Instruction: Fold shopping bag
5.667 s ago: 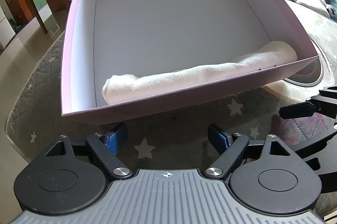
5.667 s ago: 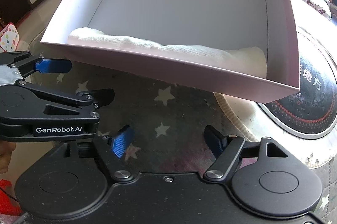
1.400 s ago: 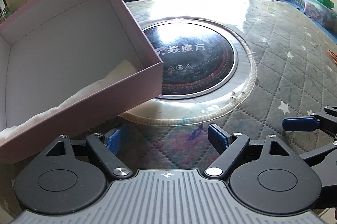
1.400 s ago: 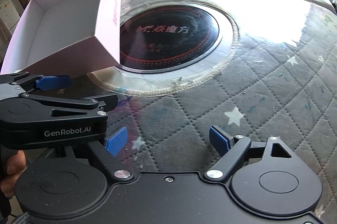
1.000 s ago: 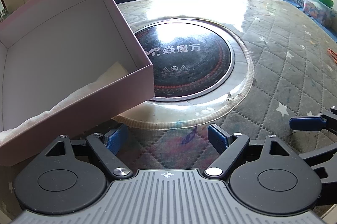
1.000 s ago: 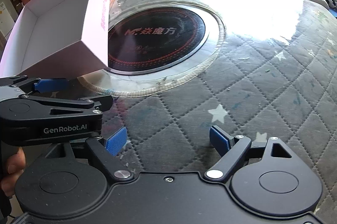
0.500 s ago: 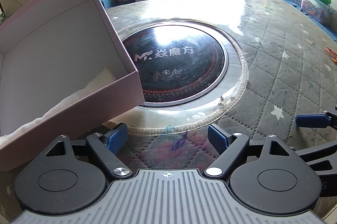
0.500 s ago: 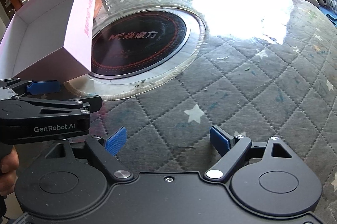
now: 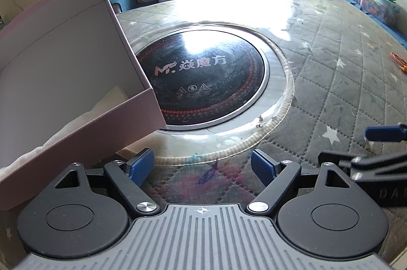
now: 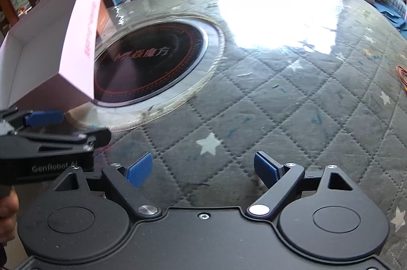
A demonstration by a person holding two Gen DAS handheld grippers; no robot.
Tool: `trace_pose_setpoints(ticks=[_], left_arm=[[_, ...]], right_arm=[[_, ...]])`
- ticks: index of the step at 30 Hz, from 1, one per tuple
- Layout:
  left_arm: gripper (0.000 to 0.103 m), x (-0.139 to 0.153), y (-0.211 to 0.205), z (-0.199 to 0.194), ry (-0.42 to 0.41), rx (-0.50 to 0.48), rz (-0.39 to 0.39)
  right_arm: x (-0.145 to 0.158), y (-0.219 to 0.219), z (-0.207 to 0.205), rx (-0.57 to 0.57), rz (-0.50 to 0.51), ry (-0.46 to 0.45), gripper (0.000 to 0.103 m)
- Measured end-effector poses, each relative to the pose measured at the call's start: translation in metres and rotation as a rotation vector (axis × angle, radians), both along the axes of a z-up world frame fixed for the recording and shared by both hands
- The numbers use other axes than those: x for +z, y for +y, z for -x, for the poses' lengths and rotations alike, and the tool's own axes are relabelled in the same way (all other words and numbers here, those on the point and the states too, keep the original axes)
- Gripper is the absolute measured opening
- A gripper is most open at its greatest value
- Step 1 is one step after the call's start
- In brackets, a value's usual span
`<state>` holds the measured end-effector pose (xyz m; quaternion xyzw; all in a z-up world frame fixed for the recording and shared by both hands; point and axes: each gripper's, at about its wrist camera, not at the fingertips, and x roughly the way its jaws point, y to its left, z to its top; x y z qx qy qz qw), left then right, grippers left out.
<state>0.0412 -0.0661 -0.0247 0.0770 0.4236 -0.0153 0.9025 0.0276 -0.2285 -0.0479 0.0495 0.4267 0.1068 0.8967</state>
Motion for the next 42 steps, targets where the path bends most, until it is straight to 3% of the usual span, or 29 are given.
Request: trace_pose_setpoints(ticks=[17,20,42], left_arm=[[0.084,-0.002,-0.007,-0.002,-0.003,-0.016,-0.004],[0.084,-0.002,-0.008,-0.002,-0.004,-0.017,-0.003],[0.084,-0.005,-0.01,-0.005,0.002,-0.011,-0.001]], right_arm=[[-0.002,-0.031,-0.009,-0.086,-0.003,-0.033,0.089],[-0.003,-0.035,-0.011,-0.099,-0.006,-0.036,0.094],[-0.01,-0.067,-0.029,-0.168,0.015,-0.092,0.1]])
